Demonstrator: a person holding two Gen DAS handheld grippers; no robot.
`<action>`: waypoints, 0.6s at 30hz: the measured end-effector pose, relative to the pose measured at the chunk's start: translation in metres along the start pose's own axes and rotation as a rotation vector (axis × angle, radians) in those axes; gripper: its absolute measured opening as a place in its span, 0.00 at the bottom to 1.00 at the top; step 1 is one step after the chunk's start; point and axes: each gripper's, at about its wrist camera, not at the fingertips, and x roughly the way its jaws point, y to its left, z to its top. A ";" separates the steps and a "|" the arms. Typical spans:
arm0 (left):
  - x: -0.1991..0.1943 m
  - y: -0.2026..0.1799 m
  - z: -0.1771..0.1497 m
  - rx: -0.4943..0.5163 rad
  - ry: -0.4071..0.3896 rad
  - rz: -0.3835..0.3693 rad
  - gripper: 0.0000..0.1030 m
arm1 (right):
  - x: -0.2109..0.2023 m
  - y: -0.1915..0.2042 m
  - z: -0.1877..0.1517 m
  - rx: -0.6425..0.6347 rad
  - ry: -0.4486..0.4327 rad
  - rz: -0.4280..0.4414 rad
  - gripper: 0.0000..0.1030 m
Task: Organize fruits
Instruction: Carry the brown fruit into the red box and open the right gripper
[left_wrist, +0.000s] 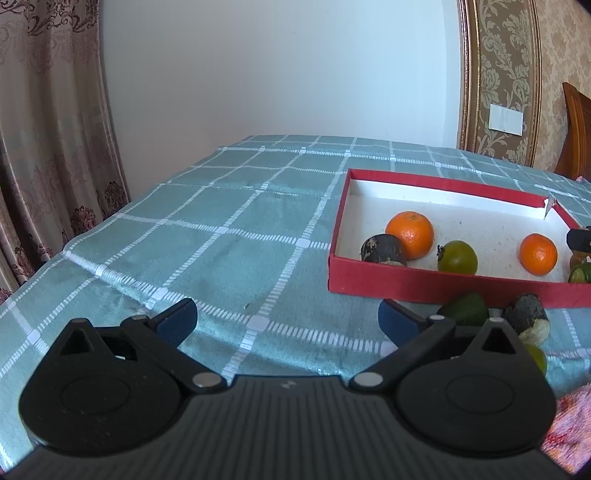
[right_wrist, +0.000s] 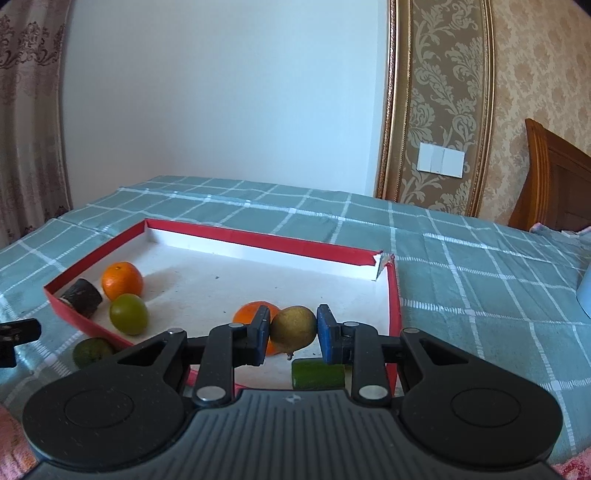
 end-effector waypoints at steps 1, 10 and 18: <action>0.000 0.000 0.000 0.000 0.000 0.000 1.00 | 0.001 0.000 0.000 0.001 0.001 -0.004 0.25; 0.002 -0.001 0.000 0.003 0.009 0.006 1.00 | 0.008 0.001 -0.002 0.010 0.012 -0.015 0.25; 0.002 -0.002 0.000 0.005 0.013 0.009 1.00 | 0.010 0.000 -0.001 0.010 0.010 -0.017 0.25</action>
